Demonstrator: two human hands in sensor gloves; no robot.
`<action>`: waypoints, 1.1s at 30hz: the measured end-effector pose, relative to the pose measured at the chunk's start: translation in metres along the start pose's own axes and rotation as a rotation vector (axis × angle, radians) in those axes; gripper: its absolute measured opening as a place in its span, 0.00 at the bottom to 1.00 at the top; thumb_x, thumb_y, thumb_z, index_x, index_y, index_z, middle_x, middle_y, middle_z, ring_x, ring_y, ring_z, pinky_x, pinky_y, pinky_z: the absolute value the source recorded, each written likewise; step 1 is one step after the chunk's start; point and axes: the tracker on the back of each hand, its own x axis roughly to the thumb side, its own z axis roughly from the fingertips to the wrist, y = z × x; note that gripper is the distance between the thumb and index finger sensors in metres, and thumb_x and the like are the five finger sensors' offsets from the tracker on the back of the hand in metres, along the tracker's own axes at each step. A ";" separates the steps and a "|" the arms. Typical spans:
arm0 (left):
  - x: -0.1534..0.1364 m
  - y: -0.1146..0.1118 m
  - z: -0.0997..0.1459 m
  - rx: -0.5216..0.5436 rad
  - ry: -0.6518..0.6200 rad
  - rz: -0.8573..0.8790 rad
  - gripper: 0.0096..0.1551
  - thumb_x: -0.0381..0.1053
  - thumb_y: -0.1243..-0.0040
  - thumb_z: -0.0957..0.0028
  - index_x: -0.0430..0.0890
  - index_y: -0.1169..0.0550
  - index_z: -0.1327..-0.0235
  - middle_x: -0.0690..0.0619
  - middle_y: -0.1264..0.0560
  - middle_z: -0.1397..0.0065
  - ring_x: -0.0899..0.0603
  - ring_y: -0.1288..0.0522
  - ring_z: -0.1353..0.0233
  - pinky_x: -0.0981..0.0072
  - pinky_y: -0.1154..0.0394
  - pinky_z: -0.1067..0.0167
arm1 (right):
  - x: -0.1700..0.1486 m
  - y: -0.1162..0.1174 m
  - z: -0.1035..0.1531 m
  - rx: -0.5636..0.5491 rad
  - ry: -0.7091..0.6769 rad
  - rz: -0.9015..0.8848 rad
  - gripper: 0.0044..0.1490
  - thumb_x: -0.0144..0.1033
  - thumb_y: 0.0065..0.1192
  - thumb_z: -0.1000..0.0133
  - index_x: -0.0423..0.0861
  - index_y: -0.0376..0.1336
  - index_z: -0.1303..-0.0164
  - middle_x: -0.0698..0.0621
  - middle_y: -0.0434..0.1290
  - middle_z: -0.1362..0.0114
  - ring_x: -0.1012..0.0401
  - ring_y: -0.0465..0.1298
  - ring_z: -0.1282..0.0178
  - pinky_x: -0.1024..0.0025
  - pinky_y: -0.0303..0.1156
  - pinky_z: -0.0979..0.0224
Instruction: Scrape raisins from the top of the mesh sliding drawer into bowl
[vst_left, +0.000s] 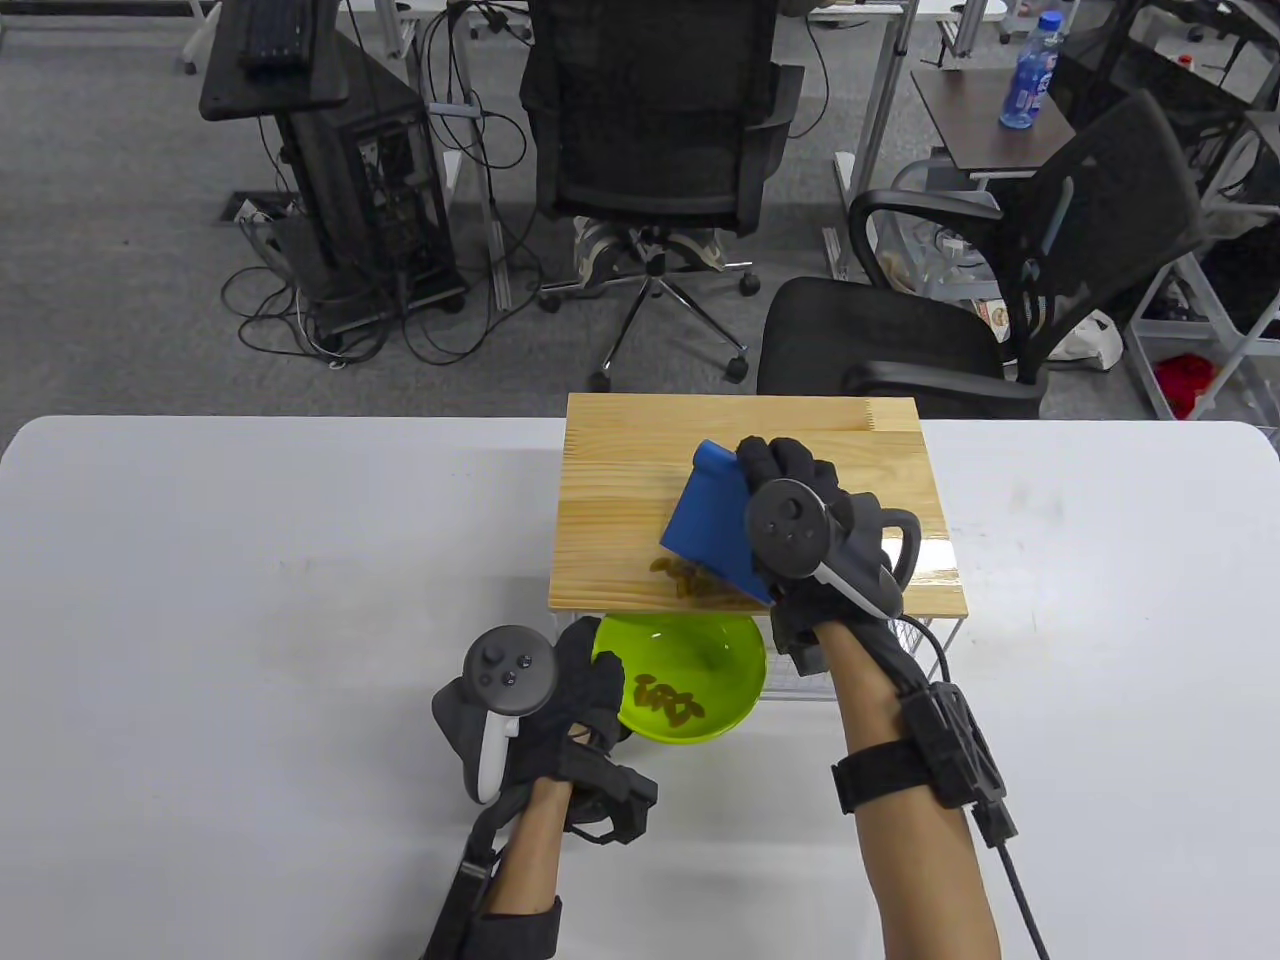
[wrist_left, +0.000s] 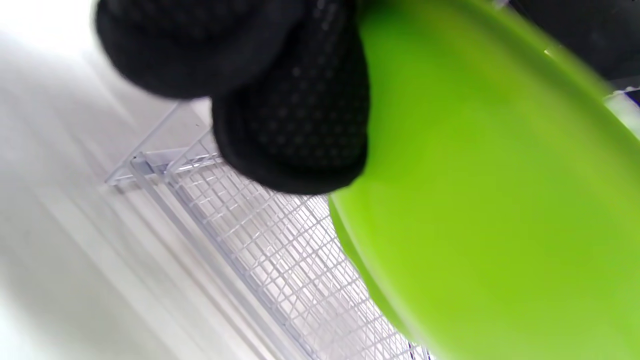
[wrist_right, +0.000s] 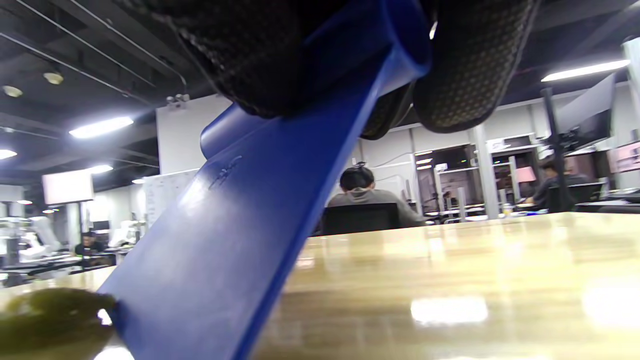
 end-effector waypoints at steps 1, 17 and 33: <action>0.000 0.000 0.000 0.000 0.000 0.002 0.36 0.46 0.37 0.44 0.35 0.29 0.23 0.38 0.19 0.35 0.49 0.09 0.70 0.70 0.12 0.72 | 0.000 0.000 0.002 -0.001 -0.018 -0.008 0.36 0.26 0.64 0.41 0.43 0.56 0.21 0.40 0.59 0.20 0.40 0.72 0.28 0.37 0.71 0.33; -0.001 0.002 0.000 0.001 0.001 0.005 0.36 0.46 0.37 0.44 0.35 0.30 0.23 0.38 0.19 0.35 0.48 0.09 0.70 0.70 0.12 0.72 | 0.003 -0.004 0.021 -0.002 -0.208 -0.078 0.36 0.26 0.64 0.42 0.45 0.56 0.22 0.41 0.59 0.20 0.41 0.72 0.27 0.37 0.71 0.32; -0.002 0.005 -0.001 -0.020 0.017 -0.013 0.37 0.46 0.37 0.43 0.35 0.30 0.22 0.38 0.19 0.34 0.48 0.09 0.70 0.70 0.12 0.71 | -0.024 -0.009 0.081 -0.334 -0.224 -0.382 0.36 0.27 0.64 0.41 0.44 0.55 0.22 0.40 0.59 0.20 0.40 0.72 0.28 0.39 0.72 0.34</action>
